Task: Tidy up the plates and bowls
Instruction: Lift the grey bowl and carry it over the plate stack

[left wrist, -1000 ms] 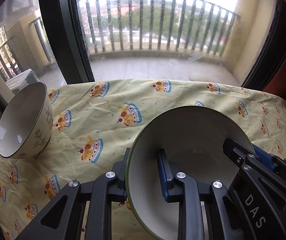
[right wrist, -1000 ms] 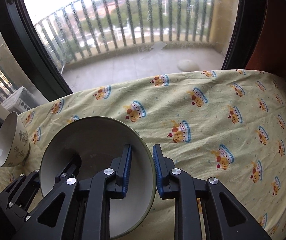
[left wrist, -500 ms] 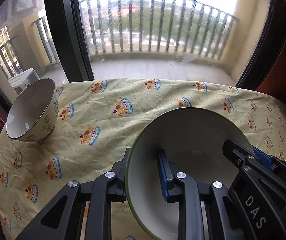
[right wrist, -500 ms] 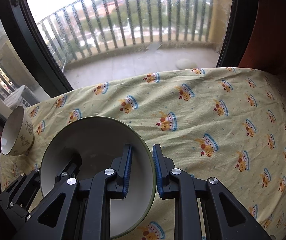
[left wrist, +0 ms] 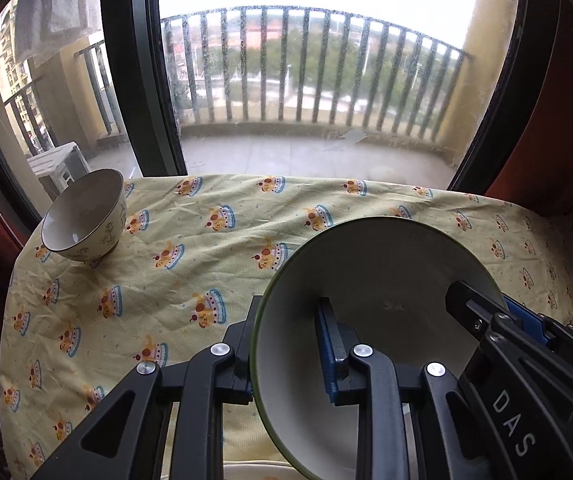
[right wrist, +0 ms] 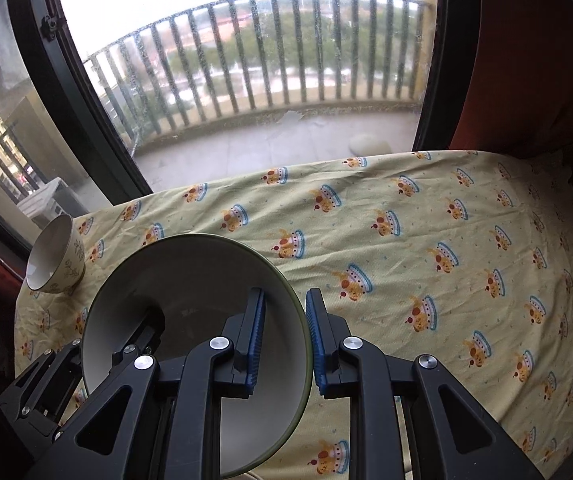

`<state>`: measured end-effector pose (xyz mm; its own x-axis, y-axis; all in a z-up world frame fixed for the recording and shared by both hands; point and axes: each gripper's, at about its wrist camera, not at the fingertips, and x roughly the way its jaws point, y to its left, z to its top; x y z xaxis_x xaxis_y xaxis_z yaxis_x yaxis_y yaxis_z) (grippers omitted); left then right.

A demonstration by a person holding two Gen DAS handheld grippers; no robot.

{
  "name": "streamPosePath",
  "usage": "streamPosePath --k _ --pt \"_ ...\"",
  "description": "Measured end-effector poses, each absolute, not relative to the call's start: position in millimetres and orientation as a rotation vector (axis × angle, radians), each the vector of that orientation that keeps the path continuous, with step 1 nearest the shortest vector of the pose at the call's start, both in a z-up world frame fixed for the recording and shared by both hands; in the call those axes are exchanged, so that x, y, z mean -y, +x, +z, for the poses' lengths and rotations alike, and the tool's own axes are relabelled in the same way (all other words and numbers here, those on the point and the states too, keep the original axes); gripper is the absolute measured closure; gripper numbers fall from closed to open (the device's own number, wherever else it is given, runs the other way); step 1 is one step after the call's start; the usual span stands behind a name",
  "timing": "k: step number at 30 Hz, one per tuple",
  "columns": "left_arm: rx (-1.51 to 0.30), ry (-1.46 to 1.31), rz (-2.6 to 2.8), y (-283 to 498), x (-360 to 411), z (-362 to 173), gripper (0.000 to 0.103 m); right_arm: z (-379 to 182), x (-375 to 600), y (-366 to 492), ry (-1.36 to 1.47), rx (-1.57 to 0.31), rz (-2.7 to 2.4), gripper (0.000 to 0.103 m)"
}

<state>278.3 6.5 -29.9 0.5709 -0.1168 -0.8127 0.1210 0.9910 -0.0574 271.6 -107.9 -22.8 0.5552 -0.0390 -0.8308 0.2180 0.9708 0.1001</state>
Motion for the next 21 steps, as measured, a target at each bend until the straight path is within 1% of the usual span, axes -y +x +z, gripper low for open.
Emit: streamPosePath --k 12,21 --pt "-0.920 0.008 -0.091 230 22 0 0.080 4 139 226 0.216 -0.944 -0.104 0.078" --pt "-0.916 0.033 -0.095 194 47 5 0.080 13 163 185 0.226 -0.936 -0.091 0.078"
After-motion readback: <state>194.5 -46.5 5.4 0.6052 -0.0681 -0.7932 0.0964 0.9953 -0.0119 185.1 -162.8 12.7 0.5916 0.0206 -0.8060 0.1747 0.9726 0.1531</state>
